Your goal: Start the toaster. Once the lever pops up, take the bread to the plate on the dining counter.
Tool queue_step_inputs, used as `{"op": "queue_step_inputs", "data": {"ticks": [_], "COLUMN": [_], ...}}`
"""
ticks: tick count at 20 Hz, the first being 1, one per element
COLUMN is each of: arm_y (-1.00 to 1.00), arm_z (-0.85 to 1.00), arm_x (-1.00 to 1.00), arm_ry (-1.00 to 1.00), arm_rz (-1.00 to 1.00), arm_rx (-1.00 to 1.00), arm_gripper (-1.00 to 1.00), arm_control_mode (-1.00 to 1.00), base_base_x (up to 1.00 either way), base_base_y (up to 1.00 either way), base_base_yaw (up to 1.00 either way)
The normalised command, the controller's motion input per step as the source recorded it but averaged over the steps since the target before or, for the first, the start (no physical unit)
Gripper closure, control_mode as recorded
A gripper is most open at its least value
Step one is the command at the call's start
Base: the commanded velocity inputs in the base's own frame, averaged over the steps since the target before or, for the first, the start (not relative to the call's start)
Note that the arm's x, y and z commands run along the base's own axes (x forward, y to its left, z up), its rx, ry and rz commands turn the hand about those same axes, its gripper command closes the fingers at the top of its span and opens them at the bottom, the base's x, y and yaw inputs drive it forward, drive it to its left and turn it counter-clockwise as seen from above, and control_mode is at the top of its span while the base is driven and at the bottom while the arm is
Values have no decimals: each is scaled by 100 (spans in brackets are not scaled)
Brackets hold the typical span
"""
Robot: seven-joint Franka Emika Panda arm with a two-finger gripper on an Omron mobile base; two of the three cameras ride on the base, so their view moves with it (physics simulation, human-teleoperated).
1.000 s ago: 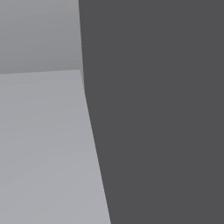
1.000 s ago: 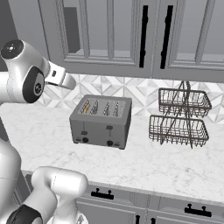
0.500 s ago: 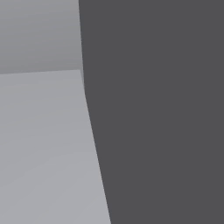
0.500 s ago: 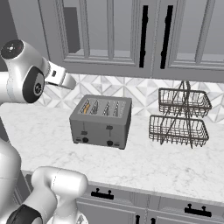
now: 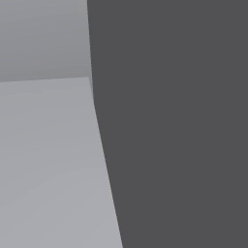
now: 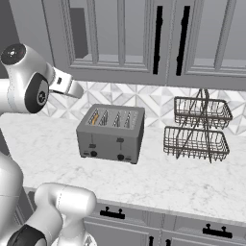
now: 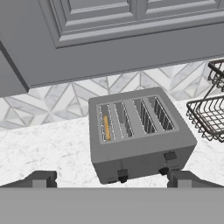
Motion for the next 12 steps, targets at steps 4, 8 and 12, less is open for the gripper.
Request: {"op": "queue_step_inputs", "data": {"ticks": [4, 8, 12], "arm_y": [0, 0, 0], "arm_z": [0, 0, 0], "arm_x": [0, 0, 0], "arm_ry": [0, 0, 0], "arm_rz": [0, 0, 0], "arm_rx": [0, 0, 0], "arm_gripper": [-100, -100, -100], "arm_control_mode": [-100, -100, -100], "base_base_x": [0, 0, 0], "base_base_y": [0, 0, 0], "base_base_yaw": [0, 0, 0]}}
